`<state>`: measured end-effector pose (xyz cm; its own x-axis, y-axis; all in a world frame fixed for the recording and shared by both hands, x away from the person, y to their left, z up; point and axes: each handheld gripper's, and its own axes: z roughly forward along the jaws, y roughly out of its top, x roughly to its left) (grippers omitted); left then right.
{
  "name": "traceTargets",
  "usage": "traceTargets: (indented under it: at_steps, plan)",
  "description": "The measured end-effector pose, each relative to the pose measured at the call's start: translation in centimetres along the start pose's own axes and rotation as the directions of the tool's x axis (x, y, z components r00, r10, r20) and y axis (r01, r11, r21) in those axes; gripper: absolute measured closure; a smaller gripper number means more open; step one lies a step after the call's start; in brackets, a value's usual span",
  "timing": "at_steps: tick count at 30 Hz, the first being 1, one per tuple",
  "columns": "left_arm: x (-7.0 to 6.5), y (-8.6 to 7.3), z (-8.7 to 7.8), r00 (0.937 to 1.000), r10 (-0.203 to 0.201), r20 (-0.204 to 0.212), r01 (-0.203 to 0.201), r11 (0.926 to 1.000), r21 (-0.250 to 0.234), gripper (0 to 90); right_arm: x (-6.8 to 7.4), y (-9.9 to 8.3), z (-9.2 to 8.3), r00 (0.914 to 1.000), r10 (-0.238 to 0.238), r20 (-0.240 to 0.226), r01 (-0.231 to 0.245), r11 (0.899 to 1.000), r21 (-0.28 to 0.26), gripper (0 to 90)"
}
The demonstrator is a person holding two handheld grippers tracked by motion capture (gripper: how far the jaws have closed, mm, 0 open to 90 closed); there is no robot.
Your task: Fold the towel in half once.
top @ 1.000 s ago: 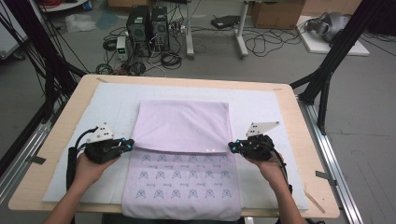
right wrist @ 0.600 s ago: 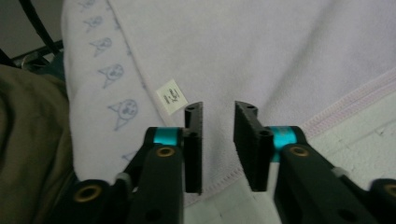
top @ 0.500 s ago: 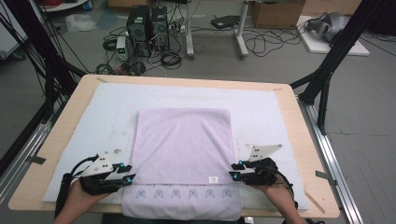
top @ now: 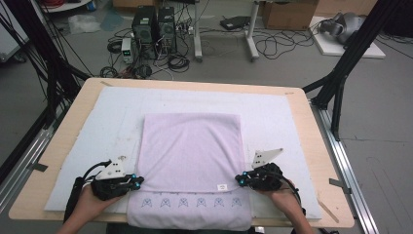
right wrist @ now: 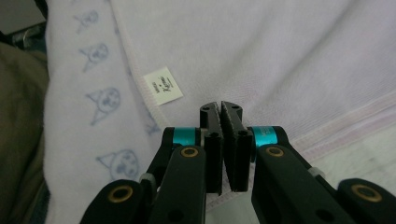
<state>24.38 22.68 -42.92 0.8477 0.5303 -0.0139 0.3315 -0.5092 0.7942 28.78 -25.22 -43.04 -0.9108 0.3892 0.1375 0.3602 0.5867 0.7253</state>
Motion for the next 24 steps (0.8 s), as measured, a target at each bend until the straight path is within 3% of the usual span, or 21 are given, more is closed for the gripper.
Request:
traceTargets:
  at_steps: [5,7,9,11,14,17,19,21,24]
  plan:
    - [-2.0,0.7,-3.3,0.9997,0.025,-0.002,-0.025,0.9961,-0.084,87.9,1.7,1.0,-2.5,0.9994,-0.033,-0.004,0.033,0.998,-0.056,87.7]
    - [-3.0,0.4,-4.5,0.9993,0.025,0.027,-0.022,0.9922,-0.123,87.7,2.8,0.6,-3.2,0.9984,-0.028,-0.050,0.023,0.996,-0.086,87.6]
    - [-3.5,0.2,-5.0,0.9989,0.025,0.040,-0.020,0.9930,-0.117,82.7,3.8,-0.1,-3.6,0.9963,-0.024,-0.083,0.017,0.996,-0.087,86.1]
    - [-3.2,0.1,-4.6,0.9990,0.025,0.037,-0.021,0.9947,-0.101,73.6,4.0,-0.5,-3.7,0.9963,-0.011,-0.085,0.003,0.996,-0.093,77.4]
    - [-1.4,0.5,-3.4,0.9999,0.001,-0.014,-0.002,0.9965,-0.083,63.5,2.7,0.0,-3.6,0.9993,0.013,-0.035,-0.017,0.993,-0.117,65.9]
    - [1.4,1.6,-2.1,0.9970,-0.035,-0.069,0.029,0.9958,-0.087,59.2,0.4,1.5,-3.0,0.9993,0.025,0.027,-0.022,0.994,-0.109,57.4]
    - [3.4,2.5,-1.1,0.9917,-0.051,-0.119,0.040,0.9955,-0.086,56.6,-1.8,2.6,-2.4,0.9961,0.053,0.070,-0.046,0.994,-0.096,53.6]
    - [5.6,3.4,0.3,0.9868,-0.078,-0.142,0.068,0.9948,-0.076,56.3,-4.1,3.5,-1.8,0.9906,0.084,0.108,-0.075,0.993,-0.088,48.5]
    - [8.6,4.7,2.5,0.9742,-0.116,-0.194,0.107,0.9925,-0.060,54.3,-7.2,5.2,-1.0,0.9812,0.115,0.155,-0.103,0.991,-0.083,44.4]
